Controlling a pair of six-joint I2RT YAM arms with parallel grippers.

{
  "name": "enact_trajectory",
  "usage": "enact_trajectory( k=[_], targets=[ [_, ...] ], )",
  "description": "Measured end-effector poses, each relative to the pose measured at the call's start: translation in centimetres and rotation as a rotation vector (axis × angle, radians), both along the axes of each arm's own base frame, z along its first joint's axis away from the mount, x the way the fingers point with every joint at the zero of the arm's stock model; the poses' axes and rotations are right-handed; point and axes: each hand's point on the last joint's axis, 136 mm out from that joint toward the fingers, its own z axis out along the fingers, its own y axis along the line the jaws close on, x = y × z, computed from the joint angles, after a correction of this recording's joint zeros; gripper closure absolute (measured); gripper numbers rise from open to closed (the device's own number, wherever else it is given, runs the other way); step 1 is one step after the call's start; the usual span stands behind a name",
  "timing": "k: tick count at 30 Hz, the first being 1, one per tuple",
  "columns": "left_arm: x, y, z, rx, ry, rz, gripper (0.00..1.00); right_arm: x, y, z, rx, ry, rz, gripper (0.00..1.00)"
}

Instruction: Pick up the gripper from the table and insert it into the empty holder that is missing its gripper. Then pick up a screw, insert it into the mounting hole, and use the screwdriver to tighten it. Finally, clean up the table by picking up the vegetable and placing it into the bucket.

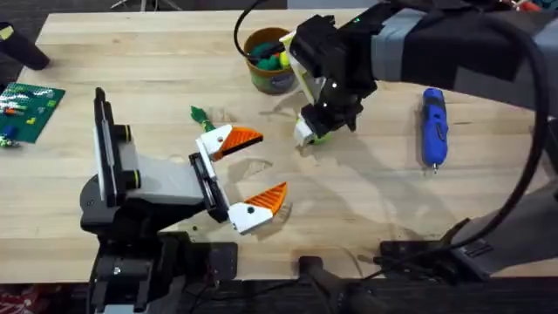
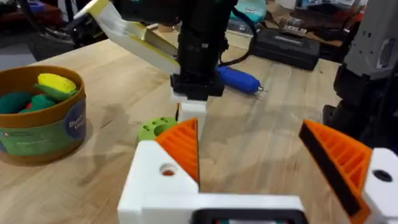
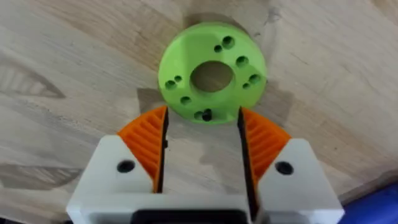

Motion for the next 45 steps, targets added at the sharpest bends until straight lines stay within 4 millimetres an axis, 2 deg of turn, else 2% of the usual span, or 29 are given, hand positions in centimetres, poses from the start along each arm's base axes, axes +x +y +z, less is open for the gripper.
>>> enact_trajectory(
  k=[13,23,33,39,43,45],
  targets=[
    [0.0,0.0,0.0,0.0,0.0,0.0,0.014,0.06,0.05,-0.43,-0.004,0.006,0.0,0.391],
    [0.0,0.0,0.0,0.0,0.0,0.0,0.014,0.05,-0.02,-0.47,-0.008,0.007,-0.002,0.645],
    [0.0,0.0,0.0,0.0,0.0,0.0,0.014,0.05,-0.03,-0.47,-0.009,0.007,-0.004,0.767],
    [0.0,0.0,0.0,0.0,0.0,0.0,0.014,0.06,-0.02,-0.47,-0.008,0.006,-0.004,0.872],
    [-0.01,0.0,0.0,0.0,0.0,0.0,0.014,0.11,-0.09,-0.47,-0.011,0.004,-0.003,0.986],
    [0.0,0.0,0.0,0.0,0.0,0.0,0.015,0.12,-0.08,-0.47,-0.011,0.004,-0.004,0.992]
  ],
)
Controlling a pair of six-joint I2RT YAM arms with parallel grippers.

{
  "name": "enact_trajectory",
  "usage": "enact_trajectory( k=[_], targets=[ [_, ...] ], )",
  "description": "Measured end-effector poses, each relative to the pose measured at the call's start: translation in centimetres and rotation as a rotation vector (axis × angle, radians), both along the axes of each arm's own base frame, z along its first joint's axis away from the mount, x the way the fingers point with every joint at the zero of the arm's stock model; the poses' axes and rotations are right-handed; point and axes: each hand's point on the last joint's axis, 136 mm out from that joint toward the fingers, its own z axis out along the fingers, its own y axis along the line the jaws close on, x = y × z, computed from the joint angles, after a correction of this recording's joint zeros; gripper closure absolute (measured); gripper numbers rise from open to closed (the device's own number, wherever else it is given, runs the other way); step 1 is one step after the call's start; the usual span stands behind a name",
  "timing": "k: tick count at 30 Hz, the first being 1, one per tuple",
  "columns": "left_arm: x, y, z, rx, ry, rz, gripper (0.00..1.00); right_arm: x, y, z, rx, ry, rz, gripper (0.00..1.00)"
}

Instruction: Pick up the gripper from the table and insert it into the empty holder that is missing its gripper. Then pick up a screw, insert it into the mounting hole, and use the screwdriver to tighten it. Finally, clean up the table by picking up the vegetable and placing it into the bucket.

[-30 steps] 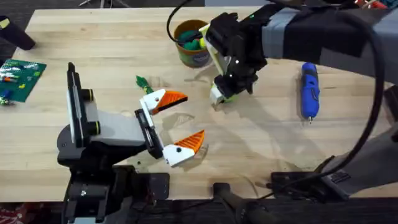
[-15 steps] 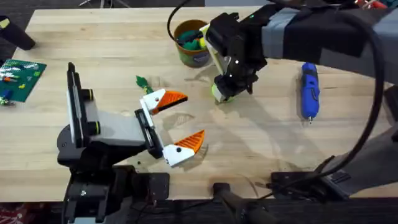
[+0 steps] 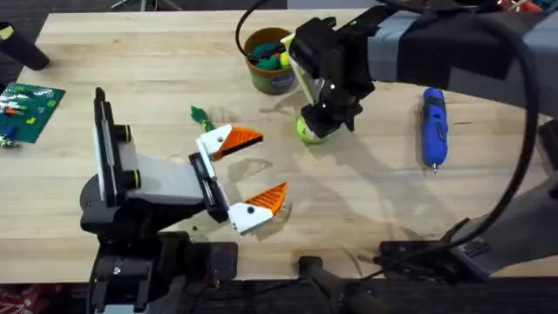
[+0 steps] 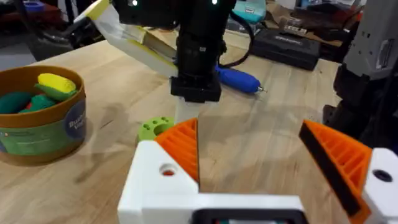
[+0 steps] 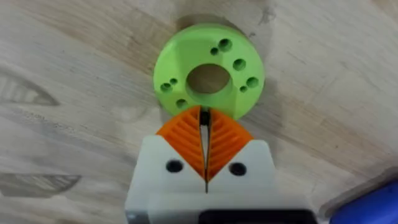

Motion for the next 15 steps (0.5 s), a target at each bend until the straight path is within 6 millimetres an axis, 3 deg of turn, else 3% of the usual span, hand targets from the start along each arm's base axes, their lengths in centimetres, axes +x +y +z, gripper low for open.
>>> enact_trajectory(
  k=[15],
  targets=[
    [0.0,0.0,0.0,0.0,0.0,0.0,0.015,-0.17,-0.13,0.04,-0.005,0.007,0.0,0.994]
  ],
)
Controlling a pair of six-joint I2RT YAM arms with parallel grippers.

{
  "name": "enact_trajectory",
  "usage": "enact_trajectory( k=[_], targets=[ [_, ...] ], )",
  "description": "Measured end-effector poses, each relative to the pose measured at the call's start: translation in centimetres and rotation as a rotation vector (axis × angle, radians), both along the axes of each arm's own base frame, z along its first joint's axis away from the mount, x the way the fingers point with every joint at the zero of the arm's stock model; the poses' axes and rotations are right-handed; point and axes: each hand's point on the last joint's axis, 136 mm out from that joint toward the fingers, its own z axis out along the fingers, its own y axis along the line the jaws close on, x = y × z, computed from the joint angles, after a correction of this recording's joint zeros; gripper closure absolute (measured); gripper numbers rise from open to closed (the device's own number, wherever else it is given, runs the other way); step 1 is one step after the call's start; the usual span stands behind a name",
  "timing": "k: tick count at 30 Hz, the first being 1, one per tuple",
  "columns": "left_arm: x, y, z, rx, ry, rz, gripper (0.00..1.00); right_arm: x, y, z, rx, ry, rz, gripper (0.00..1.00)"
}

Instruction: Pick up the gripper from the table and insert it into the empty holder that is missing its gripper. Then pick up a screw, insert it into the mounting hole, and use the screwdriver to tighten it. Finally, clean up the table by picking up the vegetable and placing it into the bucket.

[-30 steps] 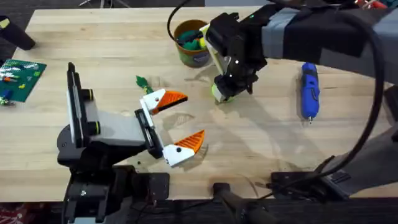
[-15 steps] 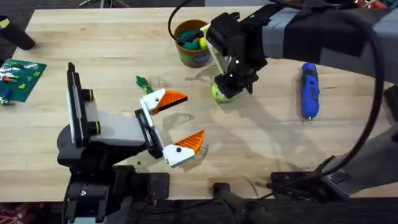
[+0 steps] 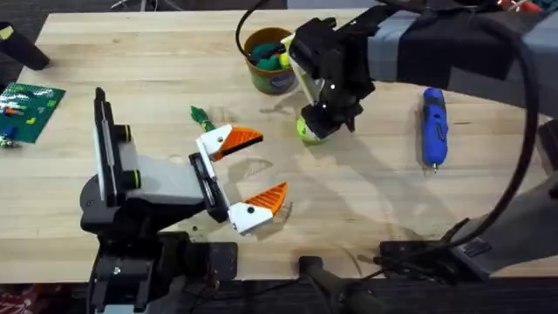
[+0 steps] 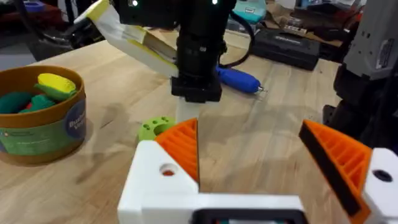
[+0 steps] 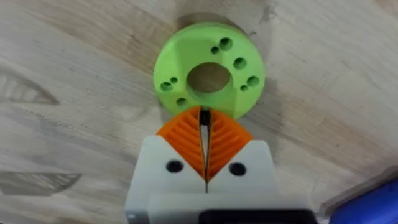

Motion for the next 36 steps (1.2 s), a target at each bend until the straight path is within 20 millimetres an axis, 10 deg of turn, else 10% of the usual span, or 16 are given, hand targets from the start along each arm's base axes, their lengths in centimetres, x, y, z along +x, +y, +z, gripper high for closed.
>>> enact_trajectory(
  k=[6,23,36],
  targets=[
    [0.0,0.0,0.0,0.0,0.0,0.0,0.013,-0.5,-0.3,1.6,-0.011,0.016,0.0,0.994],
    [0.0,0.0,0.0,0.0,0.0,0.0,0.014,0.5,0.8,16.6,0.107,-0.138,0.009,0.995],
    [0.0,0.0,0.0,0.0,0.0,0.0,0.014,-3.8,7.9,21.6,0.27,-0.196,0.382,0.995]
  ],
)
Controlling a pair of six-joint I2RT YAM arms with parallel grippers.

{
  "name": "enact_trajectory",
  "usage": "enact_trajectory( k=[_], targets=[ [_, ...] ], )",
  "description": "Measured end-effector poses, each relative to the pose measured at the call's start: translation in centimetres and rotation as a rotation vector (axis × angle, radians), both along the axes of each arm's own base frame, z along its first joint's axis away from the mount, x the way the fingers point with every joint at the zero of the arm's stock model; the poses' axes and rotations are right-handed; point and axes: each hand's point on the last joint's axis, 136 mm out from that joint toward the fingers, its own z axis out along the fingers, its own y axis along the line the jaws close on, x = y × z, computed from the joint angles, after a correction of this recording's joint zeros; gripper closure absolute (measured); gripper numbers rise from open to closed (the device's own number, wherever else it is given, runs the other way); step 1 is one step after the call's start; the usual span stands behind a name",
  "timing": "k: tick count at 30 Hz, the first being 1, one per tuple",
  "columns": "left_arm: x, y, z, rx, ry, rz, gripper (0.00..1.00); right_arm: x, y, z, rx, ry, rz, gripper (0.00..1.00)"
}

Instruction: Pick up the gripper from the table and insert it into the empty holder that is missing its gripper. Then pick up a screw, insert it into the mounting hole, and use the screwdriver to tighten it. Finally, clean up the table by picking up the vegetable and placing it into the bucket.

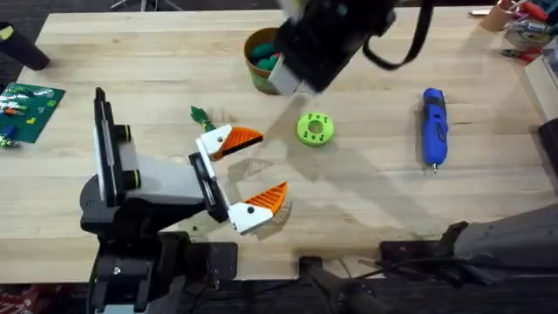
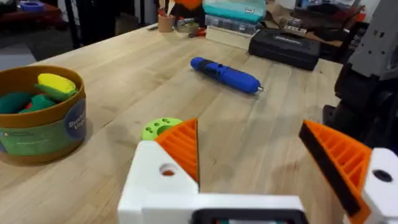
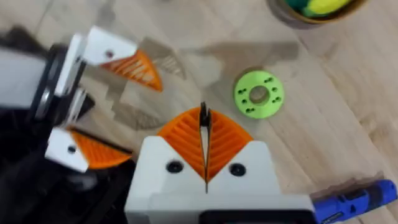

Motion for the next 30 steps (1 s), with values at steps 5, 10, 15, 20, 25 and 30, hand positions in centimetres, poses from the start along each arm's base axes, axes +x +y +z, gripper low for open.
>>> enact_trajectory(
  k=[5,10,15,20,25,30],
  targets=[
    [0.0,0.0,0.0,0.0,0.0,0.0,0.015,-2.9,2.1,0.0,-0.015,-0.022,0.195,0.995],
    [0.0,0.0,0.0,0.0,0.0,0.0,0.014,-4.5,3.2,0.0,-0.024,-0.044,0.323,0.995],
    [0.0,0.0,0.0,0.0,0.0,0.0,0.014,-4.1,3.4,0.1,-0.025,-0.077,0.374,0.995],
    [0.0,0.0,0.0,0.0,0.0,0.0,0.014,-3.4,3.7,0.3,-0.029,-0.122,0.392,0.995],
    [0.0,0.0,0.0,0.0,0.0,0.0,0.015,-3.2,4.0,0.2,-0.03,-0.129,0.402,0.995],
    [0.0,0.0,0.0,0.0,0.0,0.0,0.014,-3.0,4.4,-0.4,-0.034,-0.122,0.409,0.995]
  ],
)
